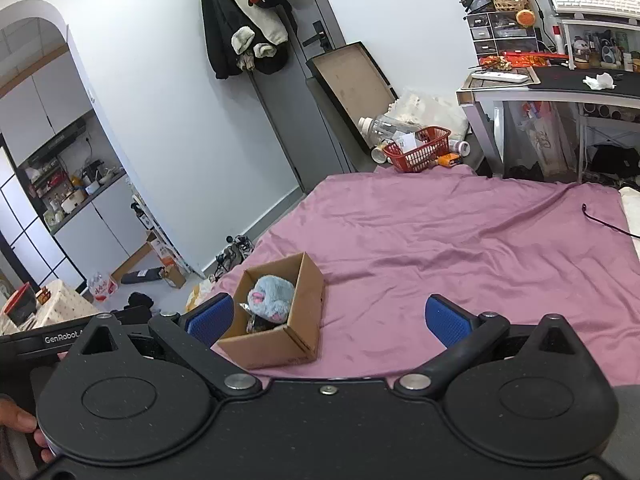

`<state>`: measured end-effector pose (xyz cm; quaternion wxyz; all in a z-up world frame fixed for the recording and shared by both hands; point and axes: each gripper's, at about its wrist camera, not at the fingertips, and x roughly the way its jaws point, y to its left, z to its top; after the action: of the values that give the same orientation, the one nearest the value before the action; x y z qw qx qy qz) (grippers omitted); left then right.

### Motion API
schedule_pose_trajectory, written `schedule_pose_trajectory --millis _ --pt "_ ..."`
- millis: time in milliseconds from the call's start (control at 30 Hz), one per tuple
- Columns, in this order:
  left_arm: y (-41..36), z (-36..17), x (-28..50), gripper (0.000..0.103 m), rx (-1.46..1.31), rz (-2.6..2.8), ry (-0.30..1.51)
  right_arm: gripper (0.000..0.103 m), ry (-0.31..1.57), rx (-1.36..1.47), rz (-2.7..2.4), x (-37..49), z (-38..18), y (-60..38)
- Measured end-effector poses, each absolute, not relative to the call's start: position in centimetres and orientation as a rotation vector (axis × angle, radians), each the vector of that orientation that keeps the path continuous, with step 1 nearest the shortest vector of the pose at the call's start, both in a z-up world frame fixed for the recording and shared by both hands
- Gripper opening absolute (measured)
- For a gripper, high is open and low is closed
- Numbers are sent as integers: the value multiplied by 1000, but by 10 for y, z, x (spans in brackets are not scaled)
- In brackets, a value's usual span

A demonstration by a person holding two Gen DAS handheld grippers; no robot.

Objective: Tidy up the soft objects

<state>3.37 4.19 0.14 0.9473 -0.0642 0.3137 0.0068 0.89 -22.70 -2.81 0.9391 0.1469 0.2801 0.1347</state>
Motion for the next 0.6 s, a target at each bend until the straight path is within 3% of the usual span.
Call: schedule_pose_trajectory --millis 600 --pt "24 12 -11 103 -57 5 616 103 596 226 318 -31 -18 -220"
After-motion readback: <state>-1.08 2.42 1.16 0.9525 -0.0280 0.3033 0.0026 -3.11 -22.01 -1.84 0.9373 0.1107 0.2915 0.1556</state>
